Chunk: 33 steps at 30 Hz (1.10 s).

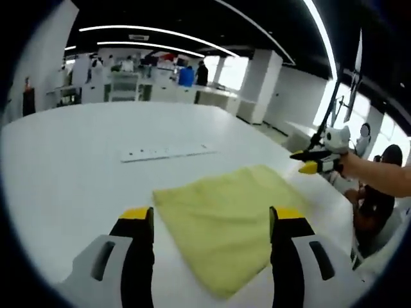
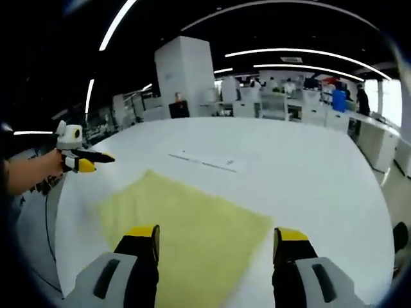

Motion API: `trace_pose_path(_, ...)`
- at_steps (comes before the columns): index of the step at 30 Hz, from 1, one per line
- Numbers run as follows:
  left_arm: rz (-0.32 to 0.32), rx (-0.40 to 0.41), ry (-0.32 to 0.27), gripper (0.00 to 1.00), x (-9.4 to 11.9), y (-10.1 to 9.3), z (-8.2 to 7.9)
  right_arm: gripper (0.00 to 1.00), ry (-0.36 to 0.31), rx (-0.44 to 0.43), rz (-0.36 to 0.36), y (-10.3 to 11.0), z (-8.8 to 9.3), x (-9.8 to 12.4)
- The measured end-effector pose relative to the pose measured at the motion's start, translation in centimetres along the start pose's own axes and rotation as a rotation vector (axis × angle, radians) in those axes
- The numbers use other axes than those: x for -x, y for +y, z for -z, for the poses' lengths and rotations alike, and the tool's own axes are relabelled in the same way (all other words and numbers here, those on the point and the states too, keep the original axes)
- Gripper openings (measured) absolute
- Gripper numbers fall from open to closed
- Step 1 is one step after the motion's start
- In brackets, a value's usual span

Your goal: Fold the garment on the visible template until the final outline fits inside the template.

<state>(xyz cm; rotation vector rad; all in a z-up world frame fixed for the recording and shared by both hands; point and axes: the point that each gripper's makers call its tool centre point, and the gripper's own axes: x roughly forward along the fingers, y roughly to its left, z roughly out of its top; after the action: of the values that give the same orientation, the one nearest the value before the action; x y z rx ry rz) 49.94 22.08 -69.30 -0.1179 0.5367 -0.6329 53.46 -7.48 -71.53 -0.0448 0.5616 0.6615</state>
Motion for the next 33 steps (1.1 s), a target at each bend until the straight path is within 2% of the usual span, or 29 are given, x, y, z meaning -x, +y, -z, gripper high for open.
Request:
trace_pose_path(14, 0.013, 0.047, 0.001, 0.69, 2.1, -2.3, 2.1, 0.69, -0.011, -0.056, 0.005, 0.6, 2.6, 3.6)
trace_pose_path(21, 0.019, 0.046, 0.009, 0.67, 2.8, -3.3, 3.0, 0.68, -0.019, -0.097, 0.011, 0.5, 4.3, 5.2)
trace_pose_path(33, 0.025, 0.073, 0.035, 0.61, 3.8, -4.2, 6.1, 0.64, -0.016, -0.132, 0.001, 1.8, 6.5, 6.1)
